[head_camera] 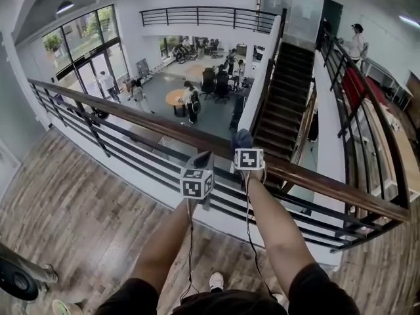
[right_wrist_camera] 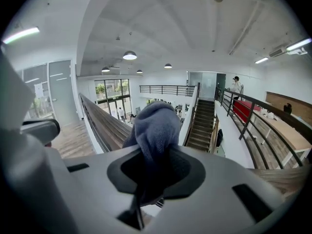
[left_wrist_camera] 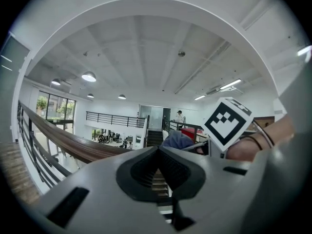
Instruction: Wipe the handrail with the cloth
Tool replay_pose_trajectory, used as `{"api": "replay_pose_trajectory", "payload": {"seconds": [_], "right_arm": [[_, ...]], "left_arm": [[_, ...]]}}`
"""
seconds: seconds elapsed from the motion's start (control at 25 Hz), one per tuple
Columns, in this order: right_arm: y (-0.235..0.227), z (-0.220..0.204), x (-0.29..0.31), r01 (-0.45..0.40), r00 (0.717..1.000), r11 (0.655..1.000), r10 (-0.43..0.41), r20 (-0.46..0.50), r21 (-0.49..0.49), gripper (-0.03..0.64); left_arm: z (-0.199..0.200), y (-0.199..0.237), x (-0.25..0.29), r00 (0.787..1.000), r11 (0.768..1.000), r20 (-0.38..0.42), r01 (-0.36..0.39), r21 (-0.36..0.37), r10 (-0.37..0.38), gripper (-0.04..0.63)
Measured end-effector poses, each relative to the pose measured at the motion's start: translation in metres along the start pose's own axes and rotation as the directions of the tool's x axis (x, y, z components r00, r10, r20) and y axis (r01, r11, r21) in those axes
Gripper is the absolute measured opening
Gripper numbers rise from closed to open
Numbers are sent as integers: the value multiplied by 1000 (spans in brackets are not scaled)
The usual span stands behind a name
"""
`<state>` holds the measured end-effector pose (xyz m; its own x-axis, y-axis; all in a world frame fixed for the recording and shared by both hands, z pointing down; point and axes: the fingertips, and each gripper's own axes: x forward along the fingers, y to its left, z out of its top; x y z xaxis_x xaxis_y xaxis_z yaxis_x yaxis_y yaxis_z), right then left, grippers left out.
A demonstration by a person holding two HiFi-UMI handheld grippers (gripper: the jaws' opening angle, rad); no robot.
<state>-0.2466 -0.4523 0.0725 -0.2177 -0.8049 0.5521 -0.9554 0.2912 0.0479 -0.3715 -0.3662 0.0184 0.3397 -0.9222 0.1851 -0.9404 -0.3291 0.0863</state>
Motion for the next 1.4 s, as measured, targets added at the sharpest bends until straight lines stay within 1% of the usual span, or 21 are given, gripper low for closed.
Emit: {"api": "replay_pose_trajectory", "payload": {"seconds": [0.12,0.24,0.36,0.4,0.48,0.56,0.68,0.8,0.92,1.0,1.16,1.24,1.4], "right_arm": [[-18,-8,-13,21,1000,1000,-21,7,6,71],[-27,-16,-23,-4,1000,999,3,11,44,71],[-63,-31,-38,83,996,996,-82,-27,27,71],[-74,-36,-44,100,994,995,-99,-35,28,71],[-91,-40,-54,109,994,994,-108,-29,24,71],[-112,-43,-61,119,993,993,-119,-15,24,71],[-140,-58,-78,153,988,987,-151,-34,42,71],[-160,-66,-92,152,988,987,-151,-28,44,69],[-195,-84,-107,203,979,978,-200,-49,54,69],[-212,-92,-115,220,975,974,-217,-49,61,69],[-243,-103,-134,240,970,970,-238,-55,39,69],[-261,-107,-144,249,968,968,-247,-49,27,68],[-296,-120,-161,273,961,961,-271,-44,38,69]], "left_arm": [[0,-18,3,1000,1000,-9,22,14,-22,3],[2,-41,8,998,997,-15,63,34,-63,3],[5,-69,14,995,993,-20,104,59,-103,3],[5,-78,16,993,991,-21,115,65,-114,3],[6,-98,24,990,987,-31,140,82,-138,3],[6,-122,31,984,980,-48,174,100,-170,3],[6,-154,36,975,971,-62,219,96,-213,3],[3,-182,41,967,962,-74,252,102,-245,3],[-2,-212,48,957,953,-82,286,105,-278,3],[-4,-230,52,950,945,-87,309,107,-300,3],[-14,-276,56,932,925,-116,358,128,-344,3],[-21,-302,61,924,916,-123,377,135,-362,3],[-25,-341,69,917,908,-128,394,140,-378,3]]}}
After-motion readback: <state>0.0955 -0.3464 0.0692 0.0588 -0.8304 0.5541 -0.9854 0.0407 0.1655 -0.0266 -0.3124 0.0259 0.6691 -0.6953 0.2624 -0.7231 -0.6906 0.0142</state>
